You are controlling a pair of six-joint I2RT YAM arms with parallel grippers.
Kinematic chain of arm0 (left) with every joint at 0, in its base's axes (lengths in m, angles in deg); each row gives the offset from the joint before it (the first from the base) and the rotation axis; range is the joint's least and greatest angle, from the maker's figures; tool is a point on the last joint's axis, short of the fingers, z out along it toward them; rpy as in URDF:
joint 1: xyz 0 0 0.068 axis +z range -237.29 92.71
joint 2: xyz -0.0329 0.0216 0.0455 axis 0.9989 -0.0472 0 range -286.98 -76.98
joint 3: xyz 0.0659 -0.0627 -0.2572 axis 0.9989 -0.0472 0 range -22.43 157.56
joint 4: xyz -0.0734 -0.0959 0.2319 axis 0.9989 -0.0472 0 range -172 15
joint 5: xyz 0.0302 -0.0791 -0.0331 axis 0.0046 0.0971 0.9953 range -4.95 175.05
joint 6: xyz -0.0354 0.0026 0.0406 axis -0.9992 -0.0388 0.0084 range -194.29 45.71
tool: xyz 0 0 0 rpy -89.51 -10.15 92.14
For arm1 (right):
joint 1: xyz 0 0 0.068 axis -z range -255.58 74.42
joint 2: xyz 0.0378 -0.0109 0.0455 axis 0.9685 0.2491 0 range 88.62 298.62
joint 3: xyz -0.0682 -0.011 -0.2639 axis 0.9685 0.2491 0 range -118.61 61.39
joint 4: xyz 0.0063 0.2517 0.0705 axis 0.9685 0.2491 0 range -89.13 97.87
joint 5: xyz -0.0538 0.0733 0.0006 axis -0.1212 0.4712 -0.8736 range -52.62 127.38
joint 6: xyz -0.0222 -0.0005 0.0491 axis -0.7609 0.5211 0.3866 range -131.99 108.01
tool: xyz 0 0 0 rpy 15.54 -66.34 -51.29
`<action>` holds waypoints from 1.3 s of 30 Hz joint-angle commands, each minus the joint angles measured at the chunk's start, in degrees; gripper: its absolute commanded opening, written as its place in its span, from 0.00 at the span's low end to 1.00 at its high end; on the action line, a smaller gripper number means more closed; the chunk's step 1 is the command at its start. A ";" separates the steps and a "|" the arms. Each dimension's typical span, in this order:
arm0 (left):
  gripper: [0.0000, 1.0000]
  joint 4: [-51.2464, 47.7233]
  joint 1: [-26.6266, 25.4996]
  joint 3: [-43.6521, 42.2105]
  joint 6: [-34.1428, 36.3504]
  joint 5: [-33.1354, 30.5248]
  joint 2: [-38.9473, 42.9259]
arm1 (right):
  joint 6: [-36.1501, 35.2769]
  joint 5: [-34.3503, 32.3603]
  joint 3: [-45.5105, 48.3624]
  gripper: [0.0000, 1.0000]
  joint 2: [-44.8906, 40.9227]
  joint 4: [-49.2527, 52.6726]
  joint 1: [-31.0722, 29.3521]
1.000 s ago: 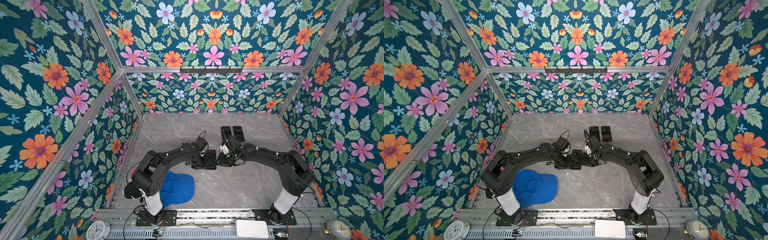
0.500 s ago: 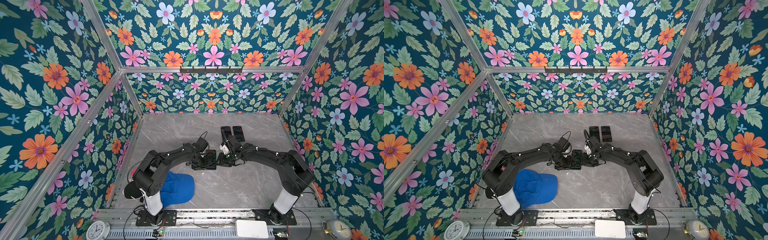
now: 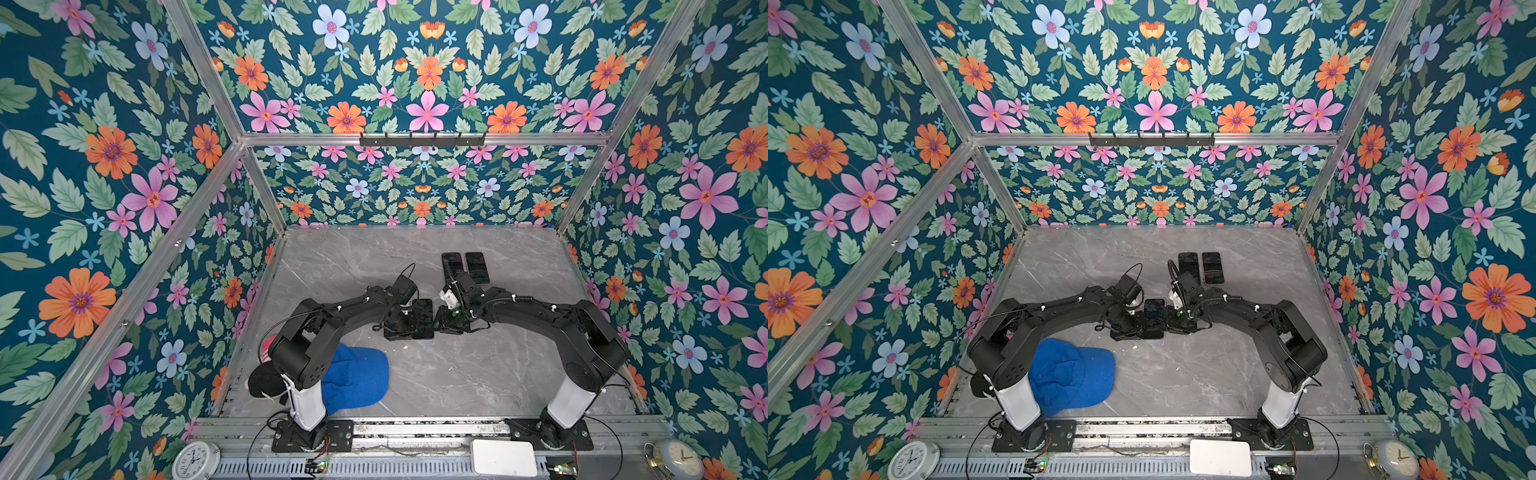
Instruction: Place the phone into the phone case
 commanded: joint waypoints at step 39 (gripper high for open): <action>0.41 22.16 5.92 -12.61 -4.45 14.10 5.54 | 2.82 0.71 0.07 0.21 1.21 -0.41 -1.49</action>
